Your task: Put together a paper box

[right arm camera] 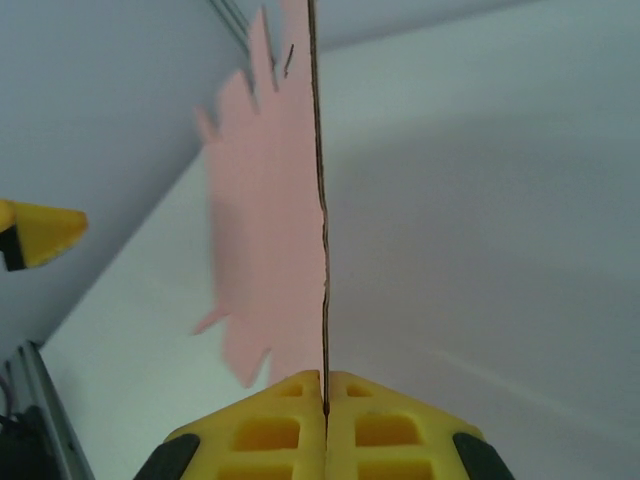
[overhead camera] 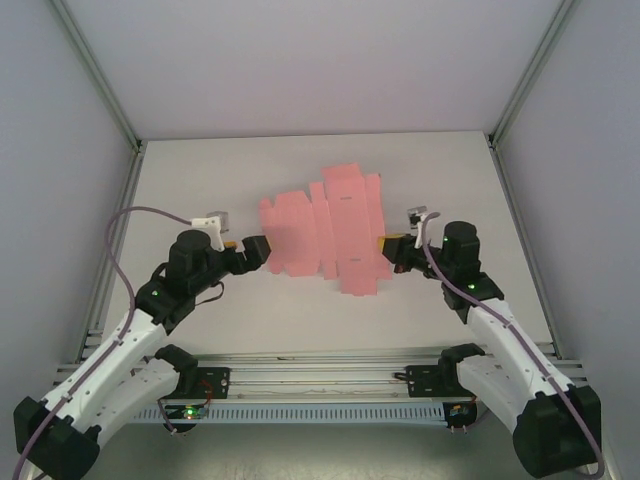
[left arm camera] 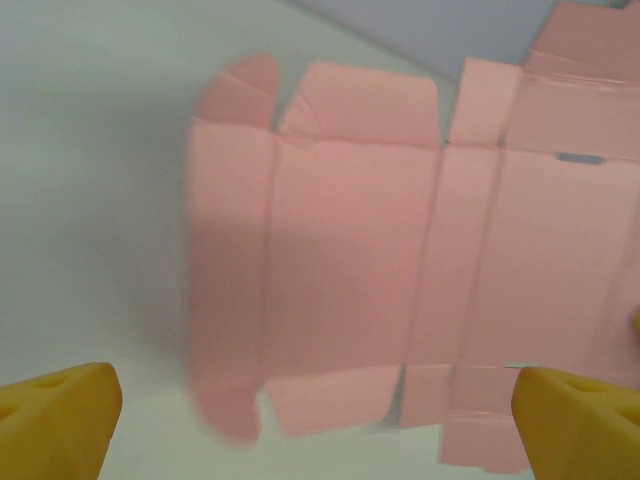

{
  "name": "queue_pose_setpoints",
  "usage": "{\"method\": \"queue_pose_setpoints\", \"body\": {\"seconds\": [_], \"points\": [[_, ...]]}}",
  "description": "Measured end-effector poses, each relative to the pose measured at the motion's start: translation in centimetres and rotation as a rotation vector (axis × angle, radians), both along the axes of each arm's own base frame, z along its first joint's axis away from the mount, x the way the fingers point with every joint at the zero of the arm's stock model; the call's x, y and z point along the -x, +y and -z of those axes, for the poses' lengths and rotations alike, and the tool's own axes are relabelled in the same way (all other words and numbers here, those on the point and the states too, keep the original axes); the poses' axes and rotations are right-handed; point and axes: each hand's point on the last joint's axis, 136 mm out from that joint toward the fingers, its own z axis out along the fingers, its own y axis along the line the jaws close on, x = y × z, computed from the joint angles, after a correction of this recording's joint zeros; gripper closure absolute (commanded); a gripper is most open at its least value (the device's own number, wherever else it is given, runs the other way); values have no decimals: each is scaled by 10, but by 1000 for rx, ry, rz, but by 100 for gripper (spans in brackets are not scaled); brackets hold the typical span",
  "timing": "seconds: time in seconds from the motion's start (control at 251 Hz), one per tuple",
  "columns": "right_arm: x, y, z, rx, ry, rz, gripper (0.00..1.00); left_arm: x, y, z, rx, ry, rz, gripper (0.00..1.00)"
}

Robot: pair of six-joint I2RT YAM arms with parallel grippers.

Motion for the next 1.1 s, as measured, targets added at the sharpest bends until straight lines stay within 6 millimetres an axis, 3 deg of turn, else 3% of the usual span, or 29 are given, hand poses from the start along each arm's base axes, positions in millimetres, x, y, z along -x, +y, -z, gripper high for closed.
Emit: {"method": "queue_pose_setpoints", "body": {"seconds": [0.108,0.216,0.443,0.607,0.798,1.097], "points": [[-2,4,29,115,68,3,100,9,27,20,-97,68,-105,0],[-6,7,52,298,72,0,100,16,39,24,-129,82,-143,0],[-26,11,59,639,-122,-45,100,17,41,25,-146,85,-143,0],[-36,17,58,791,-284,-126,100,14,34,33,-167,118,-110,0],[-41,37,41,895,-533,-234,100,3,14,40,-171,170,-26,0],[-48,45,52,1037,-668,-351,100,-20,-13,5,-171,89,89,0]]}}
